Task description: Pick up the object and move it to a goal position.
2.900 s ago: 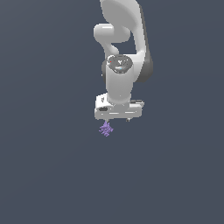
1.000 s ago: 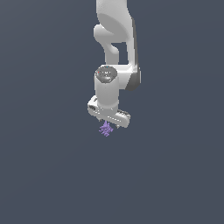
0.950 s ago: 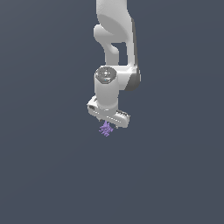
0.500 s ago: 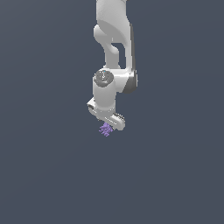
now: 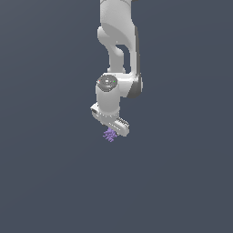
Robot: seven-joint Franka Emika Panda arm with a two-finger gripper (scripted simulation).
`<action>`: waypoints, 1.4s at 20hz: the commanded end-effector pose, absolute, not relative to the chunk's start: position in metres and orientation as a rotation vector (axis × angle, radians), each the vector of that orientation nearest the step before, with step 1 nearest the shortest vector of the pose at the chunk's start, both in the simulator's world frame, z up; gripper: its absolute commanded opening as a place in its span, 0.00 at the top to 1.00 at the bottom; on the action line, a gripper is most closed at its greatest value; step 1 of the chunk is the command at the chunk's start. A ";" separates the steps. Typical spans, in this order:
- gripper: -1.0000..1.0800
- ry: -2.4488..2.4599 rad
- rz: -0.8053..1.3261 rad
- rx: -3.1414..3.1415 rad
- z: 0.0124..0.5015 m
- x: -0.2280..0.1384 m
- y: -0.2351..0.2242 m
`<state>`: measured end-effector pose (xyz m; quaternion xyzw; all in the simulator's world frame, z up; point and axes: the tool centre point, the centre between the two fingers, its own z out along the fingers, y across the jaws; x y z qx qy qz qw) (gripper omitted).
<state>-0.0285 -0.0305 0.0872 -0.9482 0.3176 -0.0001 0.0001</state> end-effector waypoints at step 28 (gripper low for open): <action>1.00 1.005 -0.001 -2.976 0.040 -0.030 -0.028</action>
